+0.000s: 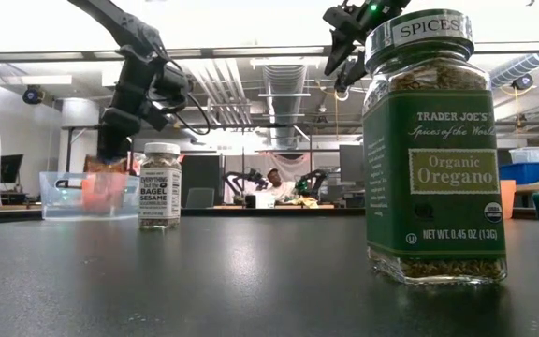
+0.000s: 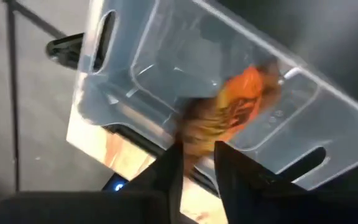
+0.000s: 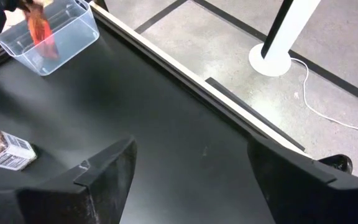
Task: Sort spices by type
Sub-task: Put the bottom orange seasoning pack into the transparent bin, then put the top green seasoning bottle into the black bin
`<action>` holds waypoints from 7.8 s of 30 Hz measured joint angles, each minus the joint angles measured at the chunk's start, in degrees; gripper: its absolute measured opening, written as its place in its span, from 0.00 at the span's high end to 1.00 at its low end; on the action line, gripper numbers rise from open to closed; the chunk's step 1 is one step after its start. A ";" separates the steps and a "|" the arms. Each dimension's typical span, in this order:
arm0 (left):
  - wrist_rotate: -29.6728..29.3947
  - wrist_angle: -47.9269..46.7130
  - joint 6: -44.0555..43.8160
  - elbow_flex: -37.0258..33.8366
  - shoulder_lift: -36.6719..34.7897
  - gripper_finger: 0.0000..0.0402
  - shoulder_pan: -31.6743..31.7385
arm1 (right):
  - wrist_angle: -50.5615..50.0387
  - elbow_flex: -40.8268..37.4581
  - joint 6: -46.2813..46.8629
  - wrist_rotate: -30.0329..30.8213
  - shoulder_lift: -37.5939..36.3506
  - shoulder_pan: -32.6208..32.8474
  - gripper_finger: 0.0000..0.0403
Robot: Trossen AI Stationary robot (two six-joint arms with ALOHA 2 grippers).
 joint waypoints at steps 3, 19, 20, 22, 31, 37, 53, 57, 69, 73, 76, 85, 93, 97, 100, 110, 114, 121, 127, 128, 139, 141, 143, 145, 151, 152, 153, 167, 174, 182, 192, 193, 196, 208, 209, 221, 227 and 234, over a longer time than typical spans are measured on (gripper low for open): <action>-0.67 0.26 -1.02 0.00 -0.24 0.77 0.00 | 0.00 0.00 -0.02 0.00 0.00 -0.02 0.25; 12.91 1.79 -27.59 4.28 -19.53 0.80 -12.64 | 2.34 -0.02 0.46 -0.01 0.02 -0.02 0.30; 13.07 2.28 -30.65 4.09 -21.11 0.80 -14.84 | 3.26 -0.02 0.48 -0.13 0.02 -0.02 0.30; 12.87 2.38 -36.38 3.86 -23.79 0.81 -19.85 | 5.42 -0.02 0.48 -0.42 0.04 -0.02 0.31; 6.57 2.47 -53.88 3.67 -28.44 0.81 -43.22 | 14.04 -0.02 2.56 -5.20 0.04 0.00 0.35; 5.23 2.43 -57.58 3.65 -26.97 0.81 -52.28 | 13.91 -0.02 5.16 -6.64 0.04 -0.02 0.38; 5.69 2.76 -59.08 3.65 -18.95 0.81 -54.01 | 11.01 -0.02 5.92 -6.86 0.04 0.13 0.39; 6.05 3.47 -57.46 3.65 -17.15 0.78 -54.01 | 9.91 -0.02 5.90 -6.86 0.04 0.13 0.37; 16.22 8.25 -33.20 3.65 -14.92 0.66 -53.47 | 3.49 0.39 3.85 -7.74 -1.78 0.13 0.34; 16.24 8.54 -29.34 3.65 -15.09 0.64 -52.30 | 1.69 0.50 3.87 -7.76 -2.61 0.13 0.33; 16.21 8.69 -26.88 3.65 -15.10 0.64 -52.17 | 0.50 0.50 3.87 -7.76 -3.05 0.13 0.32; 16.20 11.12 -25.25 3.65 -15.08 0.64 -52.11 | -5.99 0.50 6.45 -10.85 -4.43 0.26 0.35; 16.15 13.90 -25.32 3.65 -15.08 0.64 -52.06 | -17.29 0.50 18.61 -15.00 -4.50 3.05 0.35; 15.70 14.28 -25.38 3.65 -15.08 0.64 -52.06 | -23.93 0.50 26.95 -17.43 -4.50 5.91 0.33; 15.36 15.18 -25.38 3.65 -15.06 0.64 -52.00 | -28.49 0.50 33.17 -19.80 -4.50 8.64 0.32; 11.48 17.30 -25.48 3.65 -15.06 0.64 -52.00 | -35.41 0.15 53.31 -21.29 -3.65 23.34 0.25; 11.13 18.50 -25.80 3.65 -15.06 0.64 -52.00 | -38.32 -0.81 57.99 -19.50 -0.86 27.04 0.22; 11.11 19.82 -25.92 3.65 -15.06 0.64 -52.00 | -35.38 -6.04 57.62 -18.18 4.46 28.84 0.18; 11.11 19.80 -26.65 3.65 -15.06 0.64 -52.00 | -27.00 -13.30 58.30 -18.16 5.71 28.59 0.18; 11.13 19.78 -27.00 3.65 -15.04 0.64 -52.00 | -25.70 -14.33 58.88 -18.16 5.67 28.59 0.18; 11.11 19.91 -27.41 3.65 -15.04 0.64 -52.00 | -16.01 -23.68 61.97 -18.37 5.60 28.61 0.21; 11.11 19.98 -27.41 3.65 -15.04 0.64 -52.00 | -14.94 -23.87 62.33 -18.86 5.65 28.64 0.24; 11.11 19.99 -27.48 3.65 -15.04 0.64 -52.00 | -14.29 -23.92 62.64 -19.47 5.76 28.64 0.29; 11.11 20.05 -27.64 3.65 -15.04 0.64 -52.00 | -13.89 -23.93 63.48 -19.75 5.86 28.64 0.35; 11.11 20.18 -28.05 3.65 -15.04 0.64 -52.00 | -14.05 -23.63 61.51 -20.17 5.86 28.55 0.53; 11.11 20.18 -28.14 3.65 -15.04 0.64 -52.00 | -13.96 -23.53 60.52 -20.14 5.76 28.34 0.53; 11.11 20.18 -28.62 3.65 -15.04 0.64 -52.00 | -13.93 -23.23 59.20 -20.18 5.60 28.06 0.53; 10.63 31.89 -32.92 3.72 -15.57 0.52 -52.83 | -6.57 2.77 34.78 -16.28 8.71 18.20 0.53; 2.79 34.80 -27.26 3.72 -12.71 0.35 -52.83 | -6.32 17.25 27.70 -17.71 17.85 17.31 0.53; -0.87 34.42 -27.29 3.78 -8.60 0.28 -52.81 | -7.33 27.93 23.58 -21.70 24.92 17.34 0.53; -3.64 31.94 -27.71 3.78 -7.99 0.33 -52.83 | -8.33 29.97 22.60 -22.72 25.55 17.25 0.53; -3.66 31.96 -27.79 3.78 -8.16 0.37 -52.83 | -8.31 29.97 22.35 -22.71 25.53 17.23 0.53; -4.29 31.79 -27.38 3.78 -8.39 0.53 -52.83 | -8.17 29.97 23.38 -22.62 25.46 17.21 0.53; -1.67 33.06 -28.28 3.74 -12.87 0.54 -52.82 | -7.41 30.58 17.87 -22.93 22.22 15.85 0.22; -1.67 33.38 -28.10 3.74 -14.13 0.54 -52.81 | -7.23 30.90 16.68 -22.84 21.45 15.58 0.19; 10.30 49.52 -27.04 3.65 -28.69 0.54 -52.83 | 10.45 30.21 -9.61 -22.71 13.25 19.14 0.13; 10.33 54.26 -24.74 3.65 -28.86 0.54 -52.85 | 21.23 30.16 -13.09 -22.49 16.74 20.93 0.15; 12.30 56.50 -23.46 3.65 -27.61 0.54 -52.87 | 28.05 30.08 -14.13 -23.55 18.58 21.12 0.19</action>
